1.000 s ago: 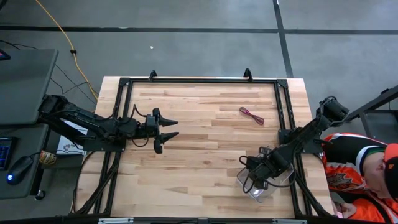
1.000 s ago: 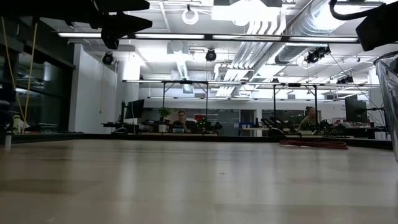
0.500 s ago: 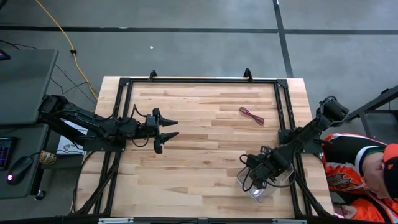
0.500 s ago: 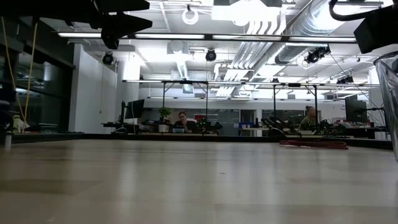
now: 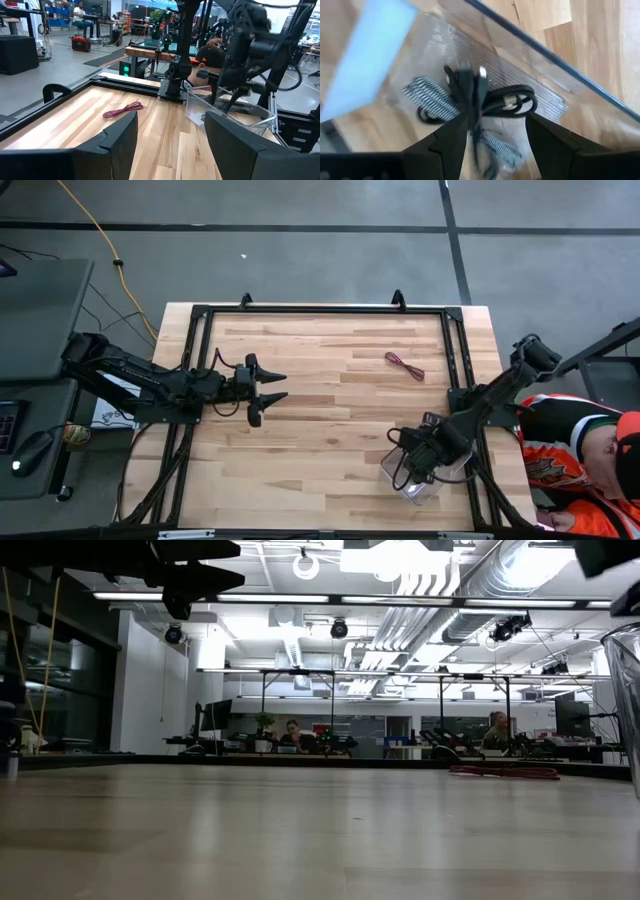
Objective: Pick and place USB-C Cables
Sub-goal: Put the pink charger cable into the transparent bin, then return to Home Position
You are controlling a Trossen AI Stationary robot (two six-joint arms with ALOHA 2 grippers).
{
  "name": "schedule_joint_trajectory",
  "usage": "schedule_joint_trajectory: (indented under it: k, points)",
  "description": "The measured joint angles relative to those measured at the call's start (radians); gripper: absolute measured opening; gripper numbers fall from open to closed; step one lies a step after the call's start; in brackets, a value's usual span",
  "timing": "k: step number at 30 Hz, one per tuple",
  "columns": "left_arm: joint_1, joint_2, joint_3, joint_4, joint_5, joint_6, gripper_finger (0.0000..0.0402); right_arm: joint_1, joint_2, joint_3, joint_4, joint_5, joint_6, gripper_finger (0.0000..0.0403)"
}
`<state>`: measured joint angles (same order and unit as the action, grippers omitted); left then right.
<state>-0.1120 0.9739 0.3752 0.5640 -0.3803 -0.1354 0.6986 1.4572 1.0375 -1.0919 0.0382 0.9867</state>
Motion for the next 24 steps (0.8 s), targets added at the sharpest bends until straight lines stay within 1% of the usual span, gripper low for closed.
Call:
schedule_joint_trajectory:
  k: [4, 7, 9, 11, 14, 16, 18, 21, 23, 24]
  points:
    - [0.0, 0.0, 0.0, 0.0, 0.0, 0.0, 0.0211, 0.017, -0.001, 0.076, -0.054, -0.002, 0.0, 0.0193]
    - [0.0, 0.0, 0.0, 0.0, 0.0, 0.0, 0.0211, 0.028, -0.001, 0.13, -0.047, 0.033, 0.01, 0.0193]
    - [0.0, 0.0, 0.0, 0.0, 0.0, 0.0, 0.0211, 0.031, -0.001, 0.167, -0.043, 0.09, 0.027, 0.0193]
    - [0.0, 0.0, 0.0, 0.0, 0.0, 0.0, 0.0211, 0.029, -0.001, 0.204, -0.034, 0.18, 0.025, 0.0193]
    - [0.0, 0.0, 0.0, 0.0, 0.0, 0.0, 0.0211, 0.026, -0.001, 0.261, -0.023, 0.373, -0.035, 0.0193]
    - [0.0, 0.0, 0.0, 0.0, 0.0, 0.0, 0.0211, 0.021, -0.001, 0.297, -0.023, 0.527, -0.092, 0.0193]
    - [0.0, 0.0, 0.0, 0.0, 0.0, 0.0, 0.0211, 0.009, -0.001, 0.326, -0.024, 0.706, -0.123, 0.0193]
    - [0.0, 0.0, 0.0, 0.0, 0.0, 0.0, 0.0211, -0.02, -0.001, 0.35, -0.022, 1.02, -0.121, 0.0193]
    - [0.0, 0.0, 0.0, 0.0, 0.0, 0.0, 0.0211, -0.049, -0.001, 0.358, -0.003, 1.172, -0.061, 0.0193]
    - [0.0, 0.0, 0.0, 0.0, 0.0, 0.0, 0.0211, -0.068, -0.001, 0.358, 0.0, 1.225, -0.034, 0.0193]
